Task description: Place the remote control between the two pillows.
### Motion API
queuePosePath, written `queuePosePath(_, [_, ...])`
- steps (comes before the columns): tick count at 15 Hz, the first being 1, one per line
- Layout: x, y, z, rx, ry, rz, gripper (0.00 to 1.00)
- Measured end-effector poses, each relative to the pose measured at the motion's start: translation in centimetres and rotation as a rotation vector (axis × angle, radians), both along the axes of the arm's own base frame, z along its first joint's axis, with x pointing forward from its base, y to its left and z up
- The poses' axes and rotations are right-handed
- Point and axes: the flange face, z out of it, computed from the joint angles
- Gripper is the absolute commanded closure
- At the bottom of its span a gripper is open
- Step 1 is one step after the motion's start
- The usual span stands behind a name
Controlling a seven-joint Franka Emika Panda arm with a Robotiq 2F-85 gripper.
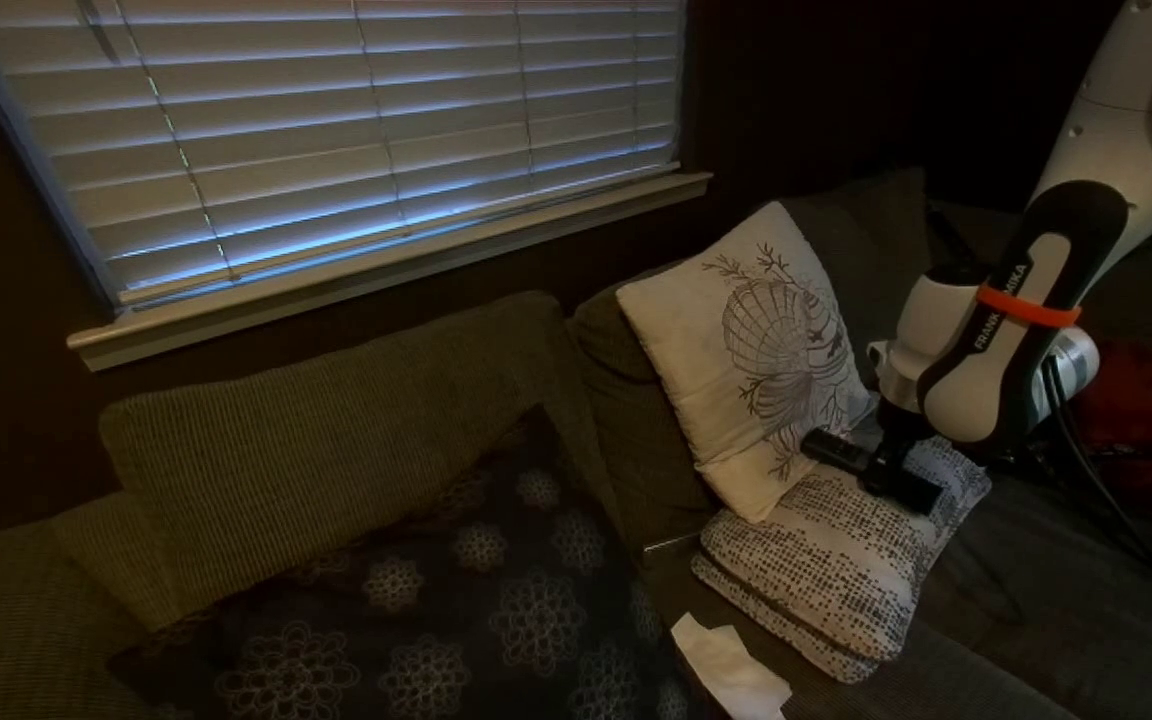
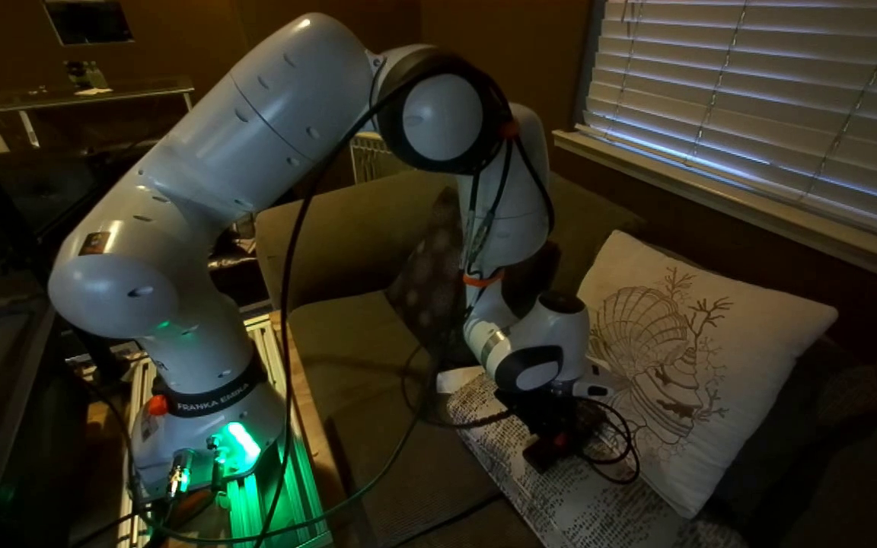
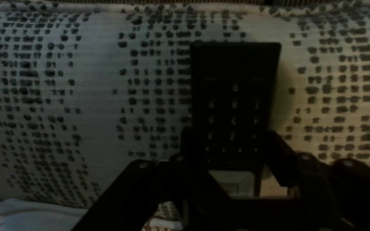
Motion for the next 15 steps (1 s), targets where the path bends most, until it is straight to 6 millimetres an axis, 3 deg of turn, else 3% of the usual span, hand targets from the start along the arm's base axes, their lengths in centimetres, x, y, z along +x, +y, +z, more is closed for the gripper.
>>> queuePosePath(9, [-0.4,0.1,0.3,0.011,-0.01,-0.054,0.72])
queuePosePath(15, [-3.3,0.5,0.9,0.077,0.006,-0.279,0.72])
